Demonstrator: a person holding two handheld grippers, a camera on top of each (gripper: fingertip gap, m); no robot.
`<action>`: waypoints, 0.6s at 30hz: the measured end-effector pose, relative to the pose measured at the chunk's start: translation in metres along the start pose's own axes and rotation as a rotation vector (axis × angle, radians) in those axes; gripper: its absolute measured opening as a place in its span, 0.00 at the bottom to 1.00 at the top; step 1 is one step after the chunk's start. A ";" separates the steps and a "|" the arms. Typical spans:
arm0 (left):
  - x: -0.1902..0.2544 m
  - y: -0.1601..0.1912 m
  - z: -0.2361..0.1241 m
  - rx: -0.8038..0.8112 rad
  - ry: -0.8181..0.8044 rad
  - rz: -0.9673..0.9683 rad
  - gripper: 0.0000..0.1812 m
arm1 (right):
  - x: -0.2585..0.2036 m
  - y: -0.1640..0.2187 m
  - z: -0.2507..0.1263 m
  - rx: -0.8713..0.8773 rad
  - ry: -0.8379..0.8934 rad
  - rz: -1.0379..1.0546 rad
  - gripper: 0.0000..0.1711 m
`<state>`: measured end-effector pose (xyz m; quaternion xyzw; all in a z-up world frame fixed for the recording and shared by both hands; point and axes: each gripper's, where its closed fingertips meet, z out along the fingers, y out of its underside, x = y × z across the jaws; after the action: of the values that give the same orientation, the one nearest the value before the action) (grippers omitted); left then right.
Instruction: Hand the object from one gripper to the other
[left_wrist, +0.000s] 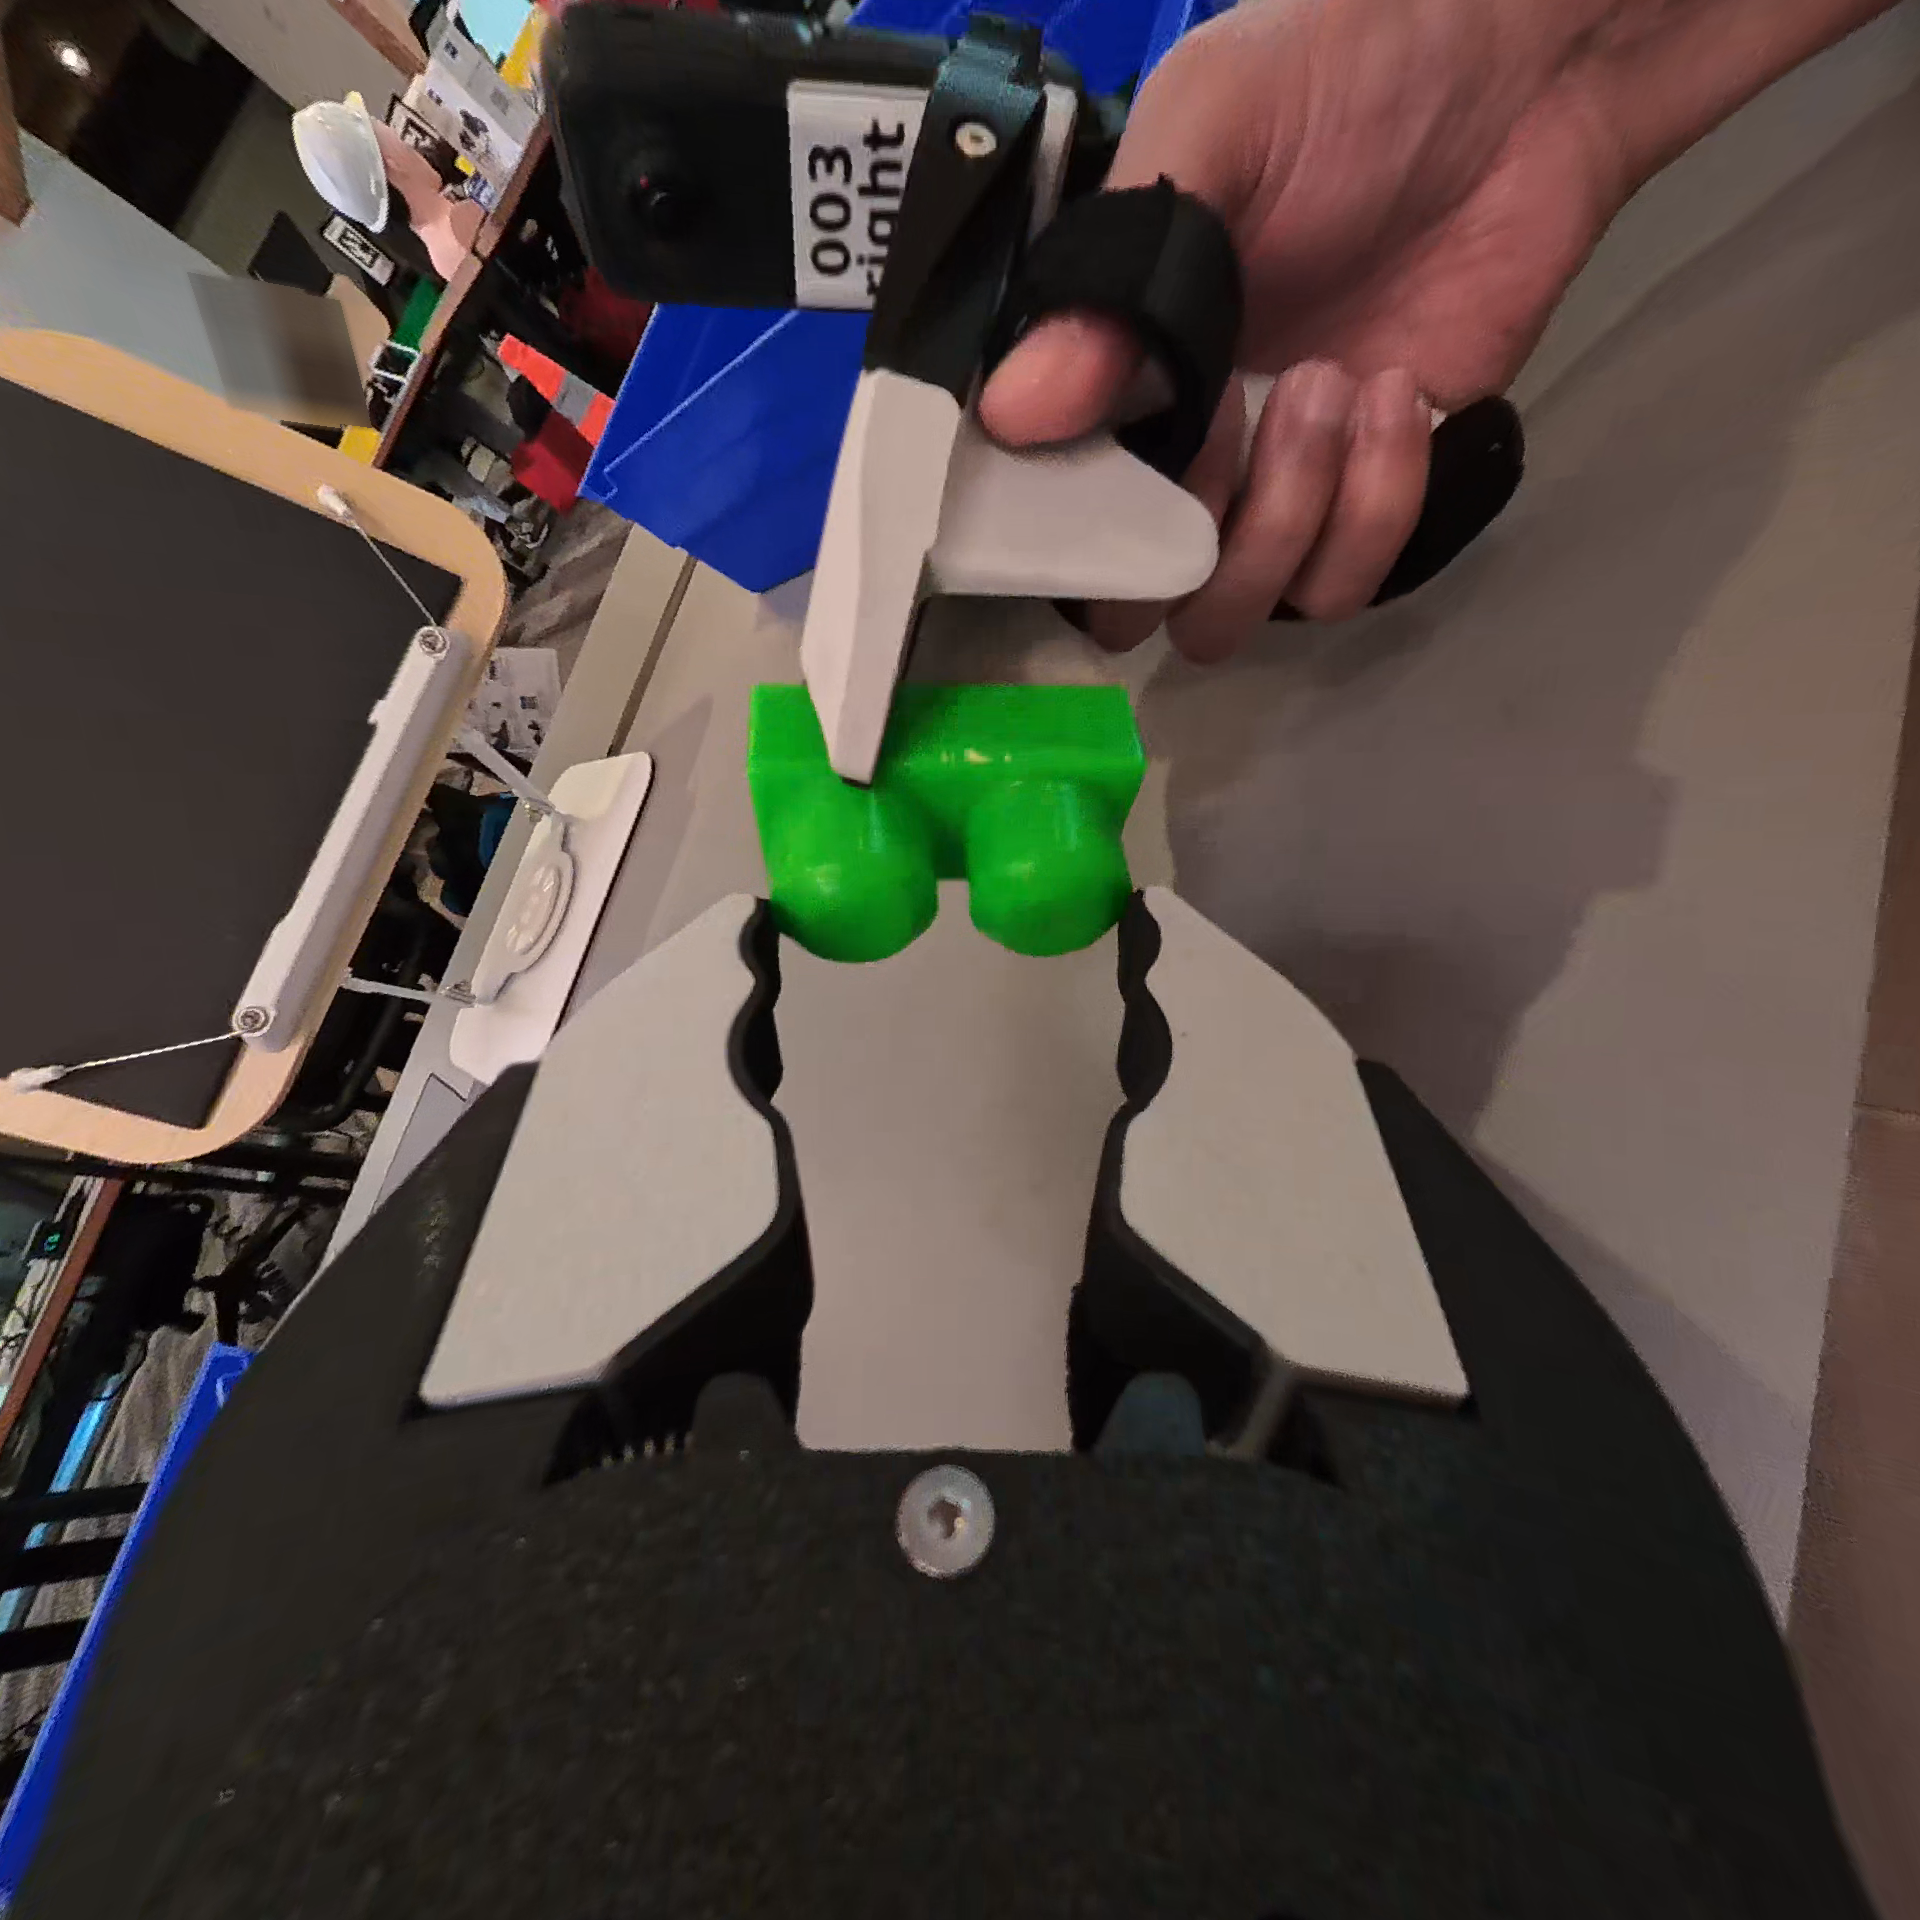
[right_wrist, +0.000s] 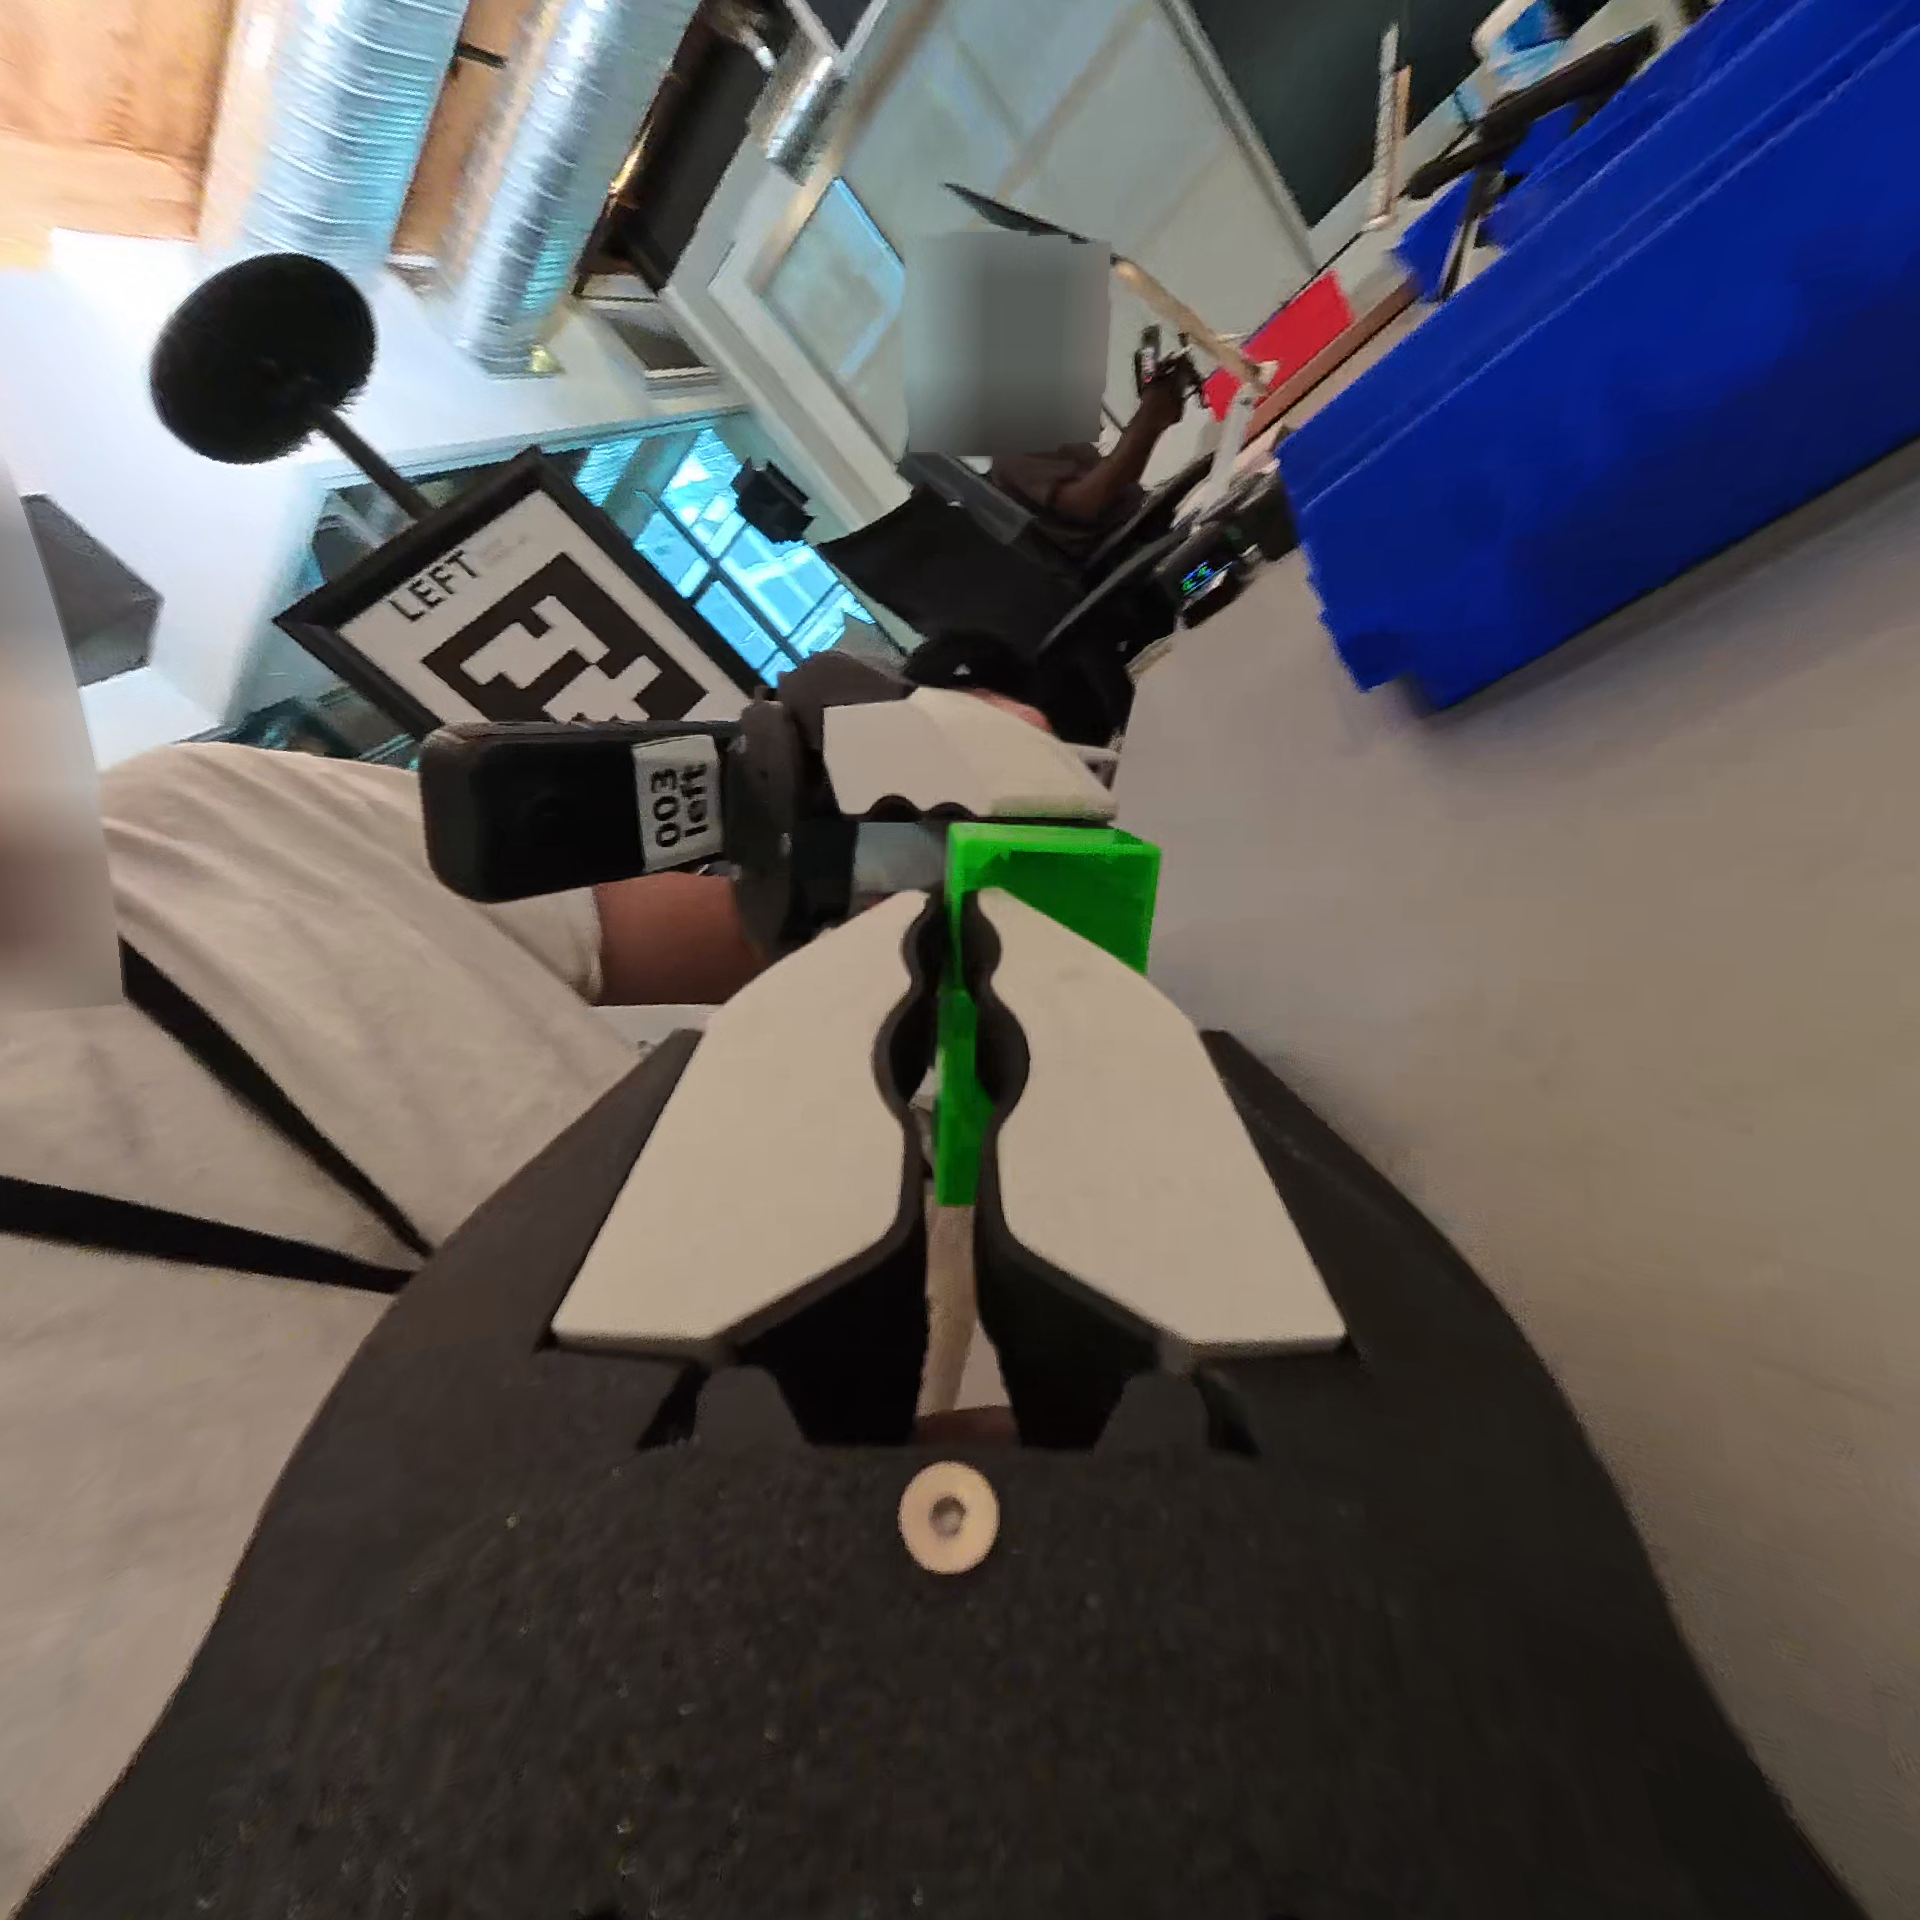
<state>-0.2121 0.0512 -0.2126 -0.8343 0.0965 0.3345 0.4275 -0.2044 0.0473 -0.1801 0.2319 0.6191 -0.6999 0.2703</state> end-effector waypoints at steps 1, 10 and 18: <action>0.000 -0.001 0.000 0.008 -0.007 0.005 0.35 | -0.001 0.000 0.001 -0.004 -0.007 0.002 0.02; 0.004 0.012 0.003 -0.011 0.037 -0.129 0.27 | 0.018 0.004 -0.008 -0.043 0.139 -0.078 0.01; 0.012 0.019 0.000 0.040 0.402 -0.630 0.25 | 0.038 0.008 -0.026 -0.240 0.462 -0.570 0.02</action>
<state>-0.2117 0.0413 -0.2330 -0.8636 -0.0763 0.0140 0.4982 -0.2275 0.0688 -0.2142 0.1689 0.7809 -0.5988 -0.0564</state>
